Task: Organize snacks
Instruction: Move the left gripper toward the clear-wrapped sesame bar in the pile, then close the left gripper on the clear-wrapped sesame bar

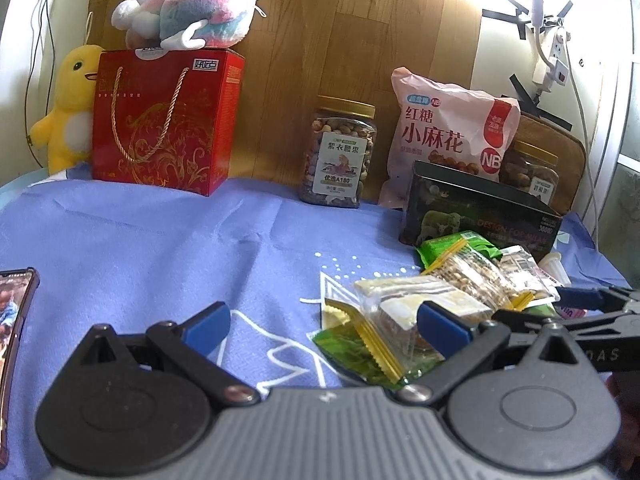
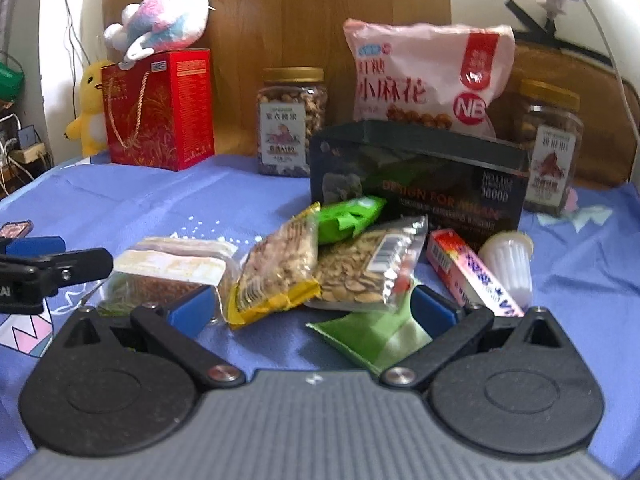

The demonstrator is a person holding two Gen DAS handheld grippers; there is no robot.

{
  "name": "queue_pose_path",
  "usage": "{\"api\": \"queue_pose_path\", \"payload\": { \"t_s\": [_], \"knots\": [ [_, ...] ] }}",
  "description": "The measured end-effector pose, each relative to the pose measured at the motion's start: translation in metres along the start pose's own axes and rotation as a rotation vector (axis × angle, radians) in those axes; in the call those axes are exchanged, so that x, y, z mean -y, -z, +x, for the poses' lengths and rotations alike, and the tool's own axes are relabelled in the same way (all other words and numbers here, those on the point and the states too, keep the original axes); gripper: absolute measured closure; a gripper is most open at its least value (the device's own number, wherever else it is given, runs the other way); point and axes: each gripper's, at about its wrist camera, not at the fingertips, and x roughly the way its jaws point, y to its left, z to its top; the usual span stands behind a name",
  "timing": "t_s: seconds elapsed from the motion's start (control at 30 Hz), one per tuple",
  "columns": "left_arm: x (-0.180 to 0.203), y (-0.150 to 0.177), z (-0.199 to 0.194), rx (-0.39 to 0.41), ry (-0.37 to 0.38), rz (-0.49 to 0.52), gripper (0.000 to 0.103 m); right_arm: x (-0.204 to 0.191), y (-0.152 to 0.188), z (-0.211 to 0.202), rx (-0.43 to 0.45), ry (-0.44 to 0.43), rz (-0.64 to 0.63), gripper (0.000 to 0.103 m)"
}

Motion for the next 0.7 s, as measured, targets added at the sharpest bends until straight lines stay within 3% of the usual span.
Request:
{"api": "queue_pose_path", "payload": {
  "t_s": [0.27, 0.4, 0.7],
  "knots": [
    [-0.003, 0.000, 0.002, -0.005, -0.004, -0.024, 0.000, -0.003, -0.006, -0.006, 0.052, -0.001, -0.021, 0.000],
    [-0.007, -0.001, 0.000, 0.007, -0.005, -0.045, 0.000, -0.006, -0.008, -0.018, 0.097, -0.042, -0.043, 0.000],
    [-0.020, -0.003, -0.002, 0.026, 0.006, -0.124, 0.000, -0.046, -0.002, -0.009, 0.060, -0.145, -0.298, 0.005]
  ]
}}
